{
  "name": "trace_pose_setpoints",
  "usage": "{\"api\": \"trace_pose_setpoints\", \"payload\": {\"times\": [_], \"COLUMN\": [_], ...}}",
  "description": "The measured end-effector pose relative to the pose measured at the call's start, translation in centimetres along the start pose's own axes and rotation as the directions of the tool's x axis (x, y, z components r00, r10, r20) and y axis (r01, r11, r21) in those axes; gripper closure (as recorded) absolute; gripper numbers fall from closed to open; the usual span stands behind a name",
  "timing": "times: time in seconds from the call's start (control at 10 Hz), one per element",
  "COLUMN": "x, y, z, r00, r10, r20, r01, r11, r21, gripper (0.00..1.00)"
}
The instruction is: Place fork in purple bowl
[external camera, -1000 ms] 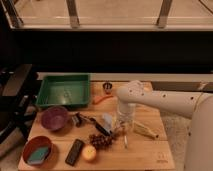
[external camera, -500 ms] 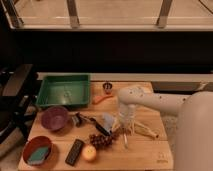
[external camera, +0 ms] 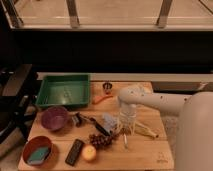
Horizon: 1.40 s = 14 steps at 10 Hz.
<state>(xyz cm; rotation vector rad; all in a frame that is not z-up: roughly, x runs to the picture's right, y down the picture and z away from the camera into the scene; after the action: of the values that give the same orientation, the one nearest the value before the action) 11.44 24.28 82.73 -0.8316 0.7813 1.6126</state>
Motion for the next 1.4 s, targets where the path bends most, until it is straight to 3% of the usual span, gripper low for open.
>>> {"api": "trace_pose_setpoints", "payload": {"times": [0.3, 0.5, 0.7, 0.9, 1.1, 1.4], "x": [0.0, 0.1, 0.5, 0.9, 1.2, 1.7], "y": [-0.1, 0.0, -0.3, -0.1, 0.0, 2.1], "z": [-0.4, -0.5, -1.4, -4.2, -8.6, -15.6], "r00": [1.000, 1.000, 0.999, 0.996, 0.986, 0.959], "r10": [-0.007, -0.008, -0.015, -0.030, -0.050, -0.133], "r20": [0.003, -0.002, 0.035, 0.089, 0.158, 0.252], "r01": [0.007, 0.008, 0.014, 0.031, 0.053, 0.147], "r11": [1.000, 1.000, 1.000, 1.000, 0.998, 0.988], "r21": [0.004, 0.006, 0.001, -0.004, -0.015, -0.036], "gripper": [0.96, 1.00, 1.00, 1.00, 1.00, 1.00]}}
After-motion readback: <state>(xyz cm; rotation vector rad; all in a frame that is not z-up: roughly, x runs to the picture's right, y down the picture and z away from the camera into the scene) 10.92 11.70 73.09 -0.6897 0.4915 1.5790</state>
